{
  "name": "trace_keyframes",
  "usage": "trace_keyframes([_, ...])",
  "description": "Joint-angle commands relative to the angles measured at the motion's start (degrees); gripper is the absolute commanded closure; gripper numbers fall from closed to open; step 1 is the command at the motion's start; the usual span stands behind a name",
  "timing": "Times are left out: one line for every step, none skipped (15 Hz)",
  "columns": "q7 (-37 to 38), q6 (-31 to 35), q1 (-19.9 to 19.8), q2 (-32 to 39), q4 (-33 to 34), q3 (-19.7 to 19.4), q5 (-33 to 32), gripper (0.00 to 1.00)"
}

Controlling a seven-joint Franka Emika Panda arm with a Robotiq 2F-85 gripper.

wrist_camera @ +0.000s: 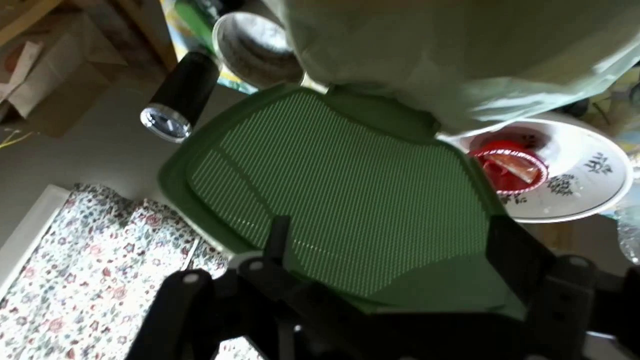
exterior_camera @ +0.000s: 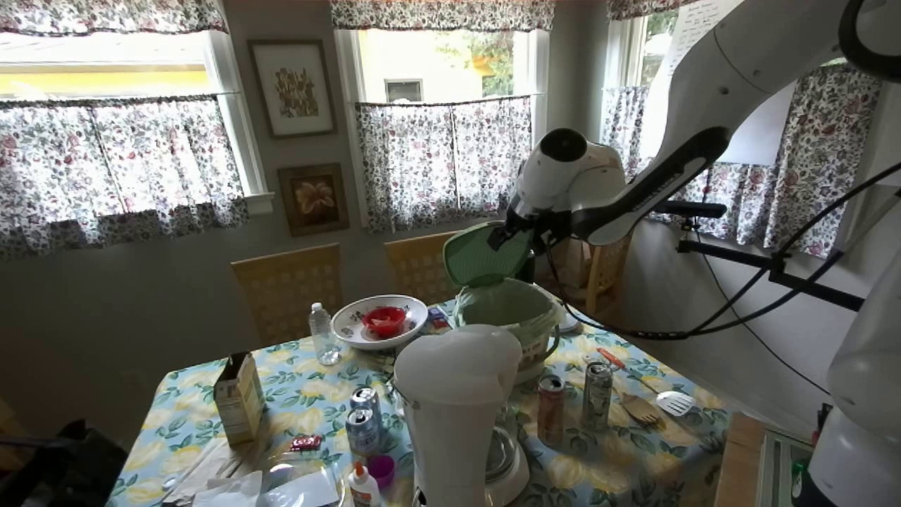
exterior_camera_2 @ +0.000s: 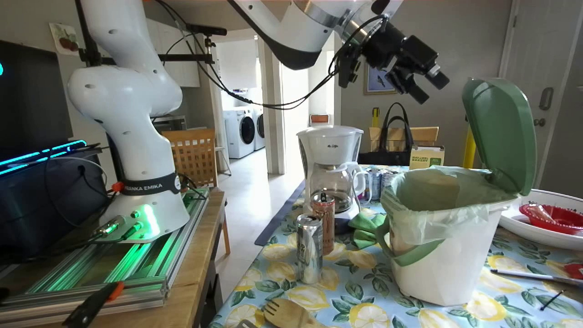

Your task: Open the bin and put the cans inside then close the bin.

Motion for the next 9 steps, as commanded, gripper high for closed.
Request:
trace_keyframes([-13.6, 0.5, 6.5, -4.1, -7.8, -5.0, 15.4, 0.00])
trace_keyframes([-17.3, 0.0, 7.9, -4.6, -9.2, -5.6, 19.8, 0.00])
trace_keyframes([-20.9, -0.7, 9.2, -5.2, -10.8, -6.0, 24.3, 0.00])
trace_keyframes([-24.3, -1.5, 10.3, -5.8, -12.1, -6.3, 28.7, 0.00])
trace_keyframes([-27.3, -2.3, 11.5, -6.3, -14.0, -6.5, 33.2, 0.00])
trace_keyframes([-30.8, -3.2, 12.4, -6.9, -15.2, -6.7, 37.6, 0.00])
trace_keyframes([-34.5, -4.7, 16.0, -7.8, -16.4, -9.6, 42.2, 0.00])
trace_keyframes([-38.4, -6.2, 18.1, -8.9, -17.5, -11.1, 46.7, 0.00])
trace_keyframes([-42.4, -9.2, 19.7, -10.3, -18.0, -12.4, 51.1, 0.00])
